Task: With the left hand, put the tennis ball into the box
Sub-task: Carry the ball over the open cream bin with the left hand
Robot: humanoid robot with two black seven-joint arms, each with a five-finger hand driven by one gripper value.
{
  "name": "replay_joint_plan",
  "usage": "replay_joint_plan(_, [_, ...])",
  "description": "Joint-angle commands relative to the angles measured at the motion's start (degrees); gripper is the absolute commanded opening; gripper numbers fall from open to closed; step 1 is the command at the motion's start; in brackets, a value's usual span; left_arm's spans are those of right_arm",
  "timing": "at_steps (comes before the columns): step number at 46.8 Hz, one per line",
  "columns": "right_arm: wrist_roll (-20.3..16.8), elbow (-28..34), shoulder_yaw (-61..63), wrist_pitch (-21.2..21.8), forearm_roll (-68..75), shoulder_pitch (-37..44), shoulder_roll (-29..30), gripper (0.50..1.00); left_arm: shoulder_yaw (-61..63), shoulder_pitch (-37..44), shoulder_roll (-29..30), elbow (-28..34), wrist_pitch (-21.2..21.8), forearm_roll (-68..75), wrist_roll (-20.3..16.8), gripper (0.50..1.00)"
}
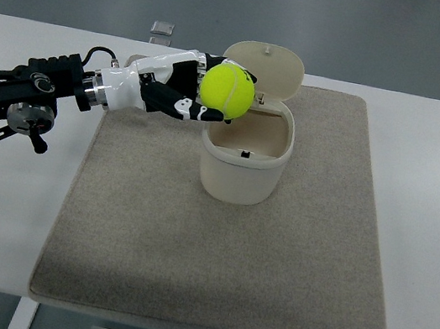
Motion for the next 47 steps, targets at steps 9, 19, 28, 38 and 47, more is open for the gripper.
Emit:
replay_joint_plan(9, [0.0,0.0,0.0,0.0,0.0,0.0,0.0,0.901,-0.1,0.1,-0.6,0.3,2.6,-0.4,0.0,0.5])
replay_joint_plan(19, [-0.1,0.0,0.0,0.0,0.0,0.0,0.0,0.901,-0.4,0.2,-1.2,0.3,3.2,-0.4,0.0,0.5])
replay_joint_plan(28, [0.0,0.0,0.0,0.0,0.0,0.0,0.0,0.901,-0.5,0.4,-3.6,1.2,3.5,-0.6,0.0,0.5])
replay_joint_plan(38, [-0.1,0.0,0.0,0.0,0.0,0.0,0.0,0.903,-1.1,1.2,-5.5,1.7,5.3,-0.6,0.0,0.5])
replay_joint_plan(47, [0.0,0.0,0.0,0.0,0.0,0.0,0.0,0.901,-1.2,1.8,-6.8,2.4,6.2,-0.6,0.0,0.5])
